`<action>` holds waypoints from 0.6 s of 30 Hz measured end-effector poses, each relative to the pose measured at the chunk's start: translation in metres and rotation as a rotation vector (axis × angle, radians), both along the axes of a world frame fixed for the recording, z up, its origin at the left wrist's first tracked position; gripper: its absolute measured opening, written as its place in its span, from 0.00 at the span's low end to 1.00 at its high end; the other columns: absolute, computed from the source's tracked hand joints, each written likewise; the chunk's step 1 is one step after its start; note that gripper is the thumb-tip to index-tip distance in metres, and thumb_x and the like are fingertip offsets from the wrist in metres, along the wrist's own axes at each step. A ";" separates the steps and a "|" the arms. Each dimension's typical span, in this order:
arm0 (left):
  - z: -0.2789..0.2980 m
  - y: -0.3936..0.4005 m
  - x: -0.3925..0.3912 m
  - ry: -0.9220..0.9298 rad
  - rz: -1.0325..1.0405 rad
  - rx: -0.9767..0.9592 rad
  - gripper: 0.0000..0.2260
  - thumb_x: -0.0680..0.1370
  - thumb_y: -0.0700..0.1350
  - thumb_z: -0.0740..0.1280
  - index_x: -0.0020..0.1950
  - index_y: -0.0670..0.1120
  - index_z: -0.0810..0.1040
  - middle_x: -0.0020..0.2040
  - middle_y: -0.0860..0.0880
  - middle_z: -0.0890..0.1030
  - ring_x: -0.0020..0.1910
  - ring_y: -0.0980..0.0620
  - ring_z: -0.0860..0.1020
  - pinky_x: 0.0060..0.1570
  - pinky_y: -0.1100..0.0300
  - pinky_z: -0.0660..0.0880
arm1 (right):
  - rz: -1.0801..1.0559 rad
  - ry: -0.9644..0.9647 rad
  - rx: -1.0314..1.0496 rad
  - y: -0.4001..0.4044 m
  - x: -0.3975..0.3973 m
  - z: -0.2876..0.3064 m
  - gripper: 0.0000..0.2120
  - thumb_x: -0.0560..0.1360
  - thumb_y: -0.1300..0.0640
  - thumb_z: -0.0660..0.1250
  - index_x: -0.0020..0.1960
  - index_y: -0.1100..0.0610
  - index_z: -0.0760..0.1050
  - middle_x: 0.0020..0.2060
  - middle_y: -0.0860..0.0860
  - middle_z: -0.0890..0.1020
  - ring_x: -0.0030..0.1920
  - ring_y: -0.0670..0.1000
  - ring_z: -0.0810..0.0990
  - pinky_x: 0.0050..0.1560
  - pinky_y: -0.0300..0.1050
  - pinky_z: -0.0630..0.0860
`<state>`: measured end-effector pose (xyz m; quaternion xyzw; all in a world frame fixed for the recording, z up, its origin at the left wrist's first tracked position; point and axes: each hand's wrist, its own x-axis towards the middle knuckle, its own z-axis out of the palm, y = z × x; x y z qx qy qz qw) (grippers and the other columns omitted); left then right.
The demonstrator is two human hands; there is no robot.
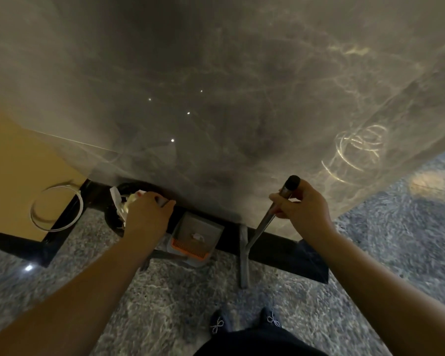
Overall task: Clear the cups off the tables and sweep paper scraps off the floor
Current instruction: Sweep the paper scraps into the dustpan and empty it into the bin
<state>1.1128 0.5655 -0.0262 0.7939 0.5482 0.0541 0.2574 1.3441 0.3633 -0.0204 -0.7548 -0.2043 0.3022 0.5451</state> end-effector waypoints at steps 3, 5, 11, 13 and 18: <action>-0.005 -0.005 0.011 -0.014 0.024 -0.001 0.08 0.79 0.47 0.66 0.46 0.43 0.73 0.41 0.48 0.74 0.43 0.46 0.75 0.44 0.54 0.69 | -0.013 0.036 -0.025 0.000 0.010 -0.012 0.11 0.72 0.57 0.74 0.51 0.54 0.74 0.47 0.54 0.82 0.36 0.48 0.85 0.36 0.35 0.80; -0.006 -0.011 0.018 -0.032 0.049 0.020 0.06 0.78 0.46 0.66 0.49 0.44 0.75 0.41 0.49 0.74 0.42 0.47 0.74 0.42 0.55 0.68 | -0.007 0.063 -0.041 0.000 0.016 -0.022 0.11 0.72 0.57 0.74 0.50 0.54 0.74 0.46 0.54 0.82 0.36 0.49 0.85 0.37 0.35 0.80; -0.020 -0.028 0.045 -0.058 0.037 -0.003 0.07 0.78 0.46 0.65 0.50 0.42 0.77 0.39 0.48 0.76 0.40 0.46 0.76 0.40 0.55 0.70 | 0.033 0.062 -0.109 0.010 0.040 -0.048 0.12 0.71 0.55 0.75 0.49 0.56 0.73 0.43 0.54 0.82 0.37 0.48 0.85 0.42 0.42 0.83; -0.025 -0.031 0.056 -0.061 0.065 -0.006 0.07 0.79 0.45 0.65 0.51 0.41 0.77 0.40 0.48 0.75 0.41 0.46 0.74 0.41 0.55 0.69 | 0.033 0.052 -0.133 0.015 0.049 -0.055 0.13 0.71 0.56 0.75 0.49 0.56 0.73 0.41 0.54 0.82 0.36 0.48 0.85 0.41 0.41 0.82; -0.038 -0.028 0.080 -0.070 0.018 -0.084 0.09 0.80 0.44 0.65 0.45 0.40 0.71 0.37 0.47 0.72 0.37 0.45 0.74 0.29 0.62 0.61 | -0.019 0.116 -0.144 0.034 0.068 -0.070 0.15 0.72 0.59 0.74 0.52 0.63 0.72 0.41 0.56 0.82 0.34 0.49 0.85 0.33 0.34 0.79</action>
